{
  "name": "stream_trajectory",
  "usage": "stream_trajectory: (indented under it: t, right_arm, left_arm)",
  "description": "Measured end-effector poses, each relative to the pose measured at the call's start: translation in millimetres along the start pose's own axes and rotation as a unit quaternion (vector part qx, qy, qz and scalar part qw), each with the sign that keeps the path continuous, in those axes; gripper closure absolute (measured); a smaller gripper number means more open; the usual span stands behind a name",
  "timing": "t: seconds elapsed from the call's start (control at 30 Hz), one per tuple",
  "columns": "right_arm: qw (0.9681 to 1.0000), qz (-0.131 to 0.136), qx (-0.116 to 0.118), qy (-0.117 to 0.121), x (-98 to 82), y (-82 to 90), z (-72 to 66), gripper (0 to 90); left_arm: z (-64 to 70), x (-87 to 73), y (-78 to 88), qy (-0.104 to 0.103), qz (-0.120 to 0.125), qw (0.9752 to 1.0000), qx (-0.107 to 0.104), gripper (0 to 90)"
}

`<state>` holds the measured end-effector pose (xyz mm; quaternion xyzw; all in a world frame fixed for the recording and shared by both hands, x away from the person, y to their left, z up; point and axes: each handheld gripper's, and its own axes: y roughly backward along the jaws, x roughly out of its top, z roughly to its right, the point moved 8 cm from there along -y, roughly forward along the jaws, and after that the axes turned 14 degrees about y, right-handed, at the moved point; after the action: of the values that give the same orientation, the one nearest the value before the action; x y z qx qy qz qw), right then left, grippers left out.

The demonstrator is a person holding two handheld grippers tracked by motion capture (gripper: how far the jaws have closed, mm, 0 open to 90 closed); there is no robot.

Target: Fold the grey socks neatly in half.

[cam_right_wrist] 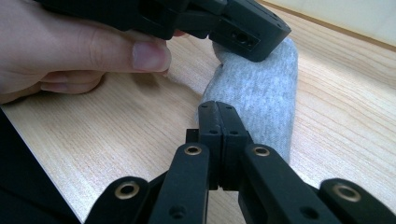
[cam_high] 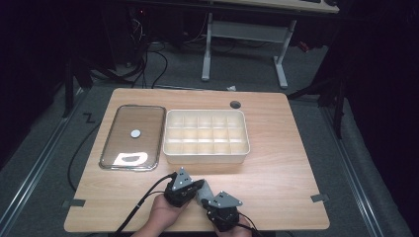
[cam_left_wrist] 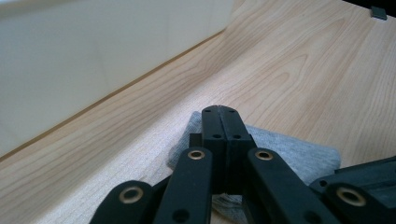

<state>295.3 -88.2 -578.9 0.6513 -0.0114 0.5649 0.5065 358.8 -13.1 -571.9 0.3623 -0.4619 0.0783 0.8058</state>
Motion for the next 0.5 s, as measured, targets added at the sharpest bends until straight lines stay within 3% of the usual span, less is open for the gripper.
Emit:
stream_trajectory:
  t: [0.13,0.2,0.37,0.5]
  right_arm:
    - [0.9999,-0.004,0.01,-0.003,1.8,2.3,0.7,90.0]
    - [0.9999,0.006,0.012,-0.006,8.0,10.3,3.8,89.8]
    - [0.9994,0.015,-0.009,-0.03,20.4,23.2,26.1,78.0]
    - [0.9981,0.006,-0.004,-0.062,22.5,18.0,35.3,66.9]
  left_arm:
    - [0.2,-0.1,0.1,-0.001,0.0,1.0,0.001,90.0]
    - [0.0,-0.1,0.3,-0.002,-0.001,1.0,0.001,90.0]
    - [0.1,0.0,0.3,0.0,0.0,1.0,0.0,90.0]
    - [-0.2,0.1,0.3,0.001,0.0,1.0,-0.001,90.0]
